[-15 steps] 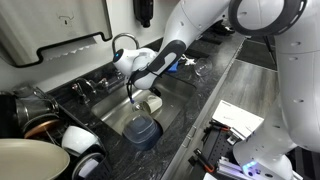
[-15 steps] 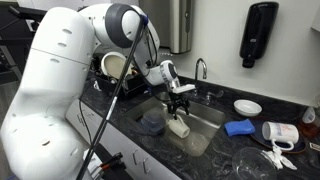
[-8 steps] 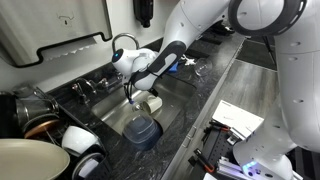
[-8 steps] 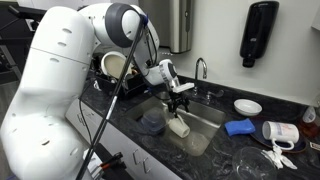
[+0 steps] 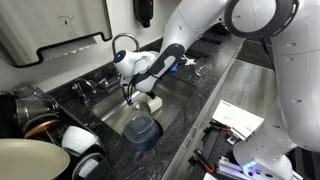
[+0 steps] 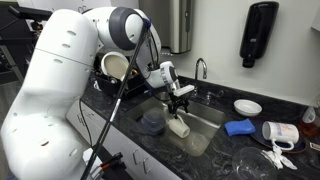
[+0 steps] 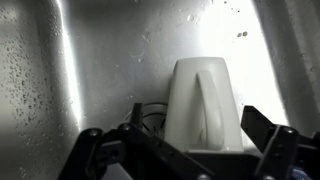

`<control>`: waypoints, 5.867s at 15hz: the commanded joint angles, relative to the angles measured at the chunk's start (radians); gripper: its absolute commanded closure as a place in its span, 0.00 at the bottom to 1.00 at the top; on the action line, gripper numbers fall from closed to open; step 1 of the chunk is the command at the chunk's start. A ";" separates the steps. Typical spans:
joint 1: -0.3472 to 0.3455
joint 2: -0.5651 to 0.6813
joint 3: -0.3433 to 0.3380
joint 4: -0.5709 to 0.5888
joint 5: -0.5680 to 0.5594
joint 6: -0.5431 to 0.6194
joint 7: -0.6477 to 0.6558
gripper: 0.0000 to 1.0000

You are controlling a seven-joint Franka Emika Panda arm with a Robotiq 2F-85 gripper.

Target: Put the cup upright

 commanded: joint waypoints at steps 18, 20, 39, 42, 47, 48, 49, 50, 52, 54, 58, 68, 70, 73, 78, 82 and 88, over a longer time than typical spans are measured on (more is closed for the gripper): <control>-0.013 0.019 0.017 -0.002 0.125 0.008 -0.118 0.96; -0.027 -0.006 0.020 -0.048 0.126 0.074 -0.110 0.96; -0.180 -0.228 -0.128 -0.600 0.097 0.928 0.000 0.96; -0.215 -0.209 -0.110 -0.587 0.099 0.993 -0.023 0.96; -0.266 -0.184 -0.080 -0.578 0.095 1.093 -0.034 0.96; -0.288 -0.182 -0.060 -0.575 0.090 1.105 -0.033 0.96; -0.304 -0.180 -0.044 -0.571 0.087 1.110 -0.030 0.96; -0.322 -0.180 -0.021 -0.566 0.085 1.102 -0.026 0.96; -0.386 -0.187 0.057 -0.558 0.076 1.053 -0.021 0.96; -0.501 -0.198 0.191 -0.565 0.065 0.990 -0.025 0.96; -0.669 -0.185 0.366 -0.574 0.097 0.946 -0.053 0.96; -0.941 0.049 0.464 -0.539 -0.046 1.208 -0.125 0.96; -0.977 0.096 0.477 -0.521 -0.101 1.238 -0.114 0.96; -1.070 0.156 0.537 -0.495 -0.170 1.234 -0.093 0.96; -1.155 0.238 0.561 -0.473 -0.294 1.235 0.004 0.96; -1.210 0.245 0.607 -0.484 -0.260 1.208 0.029 0.96; -1.278 0.251 0.656 -0.503 -0.257 1.148 0.134 0.96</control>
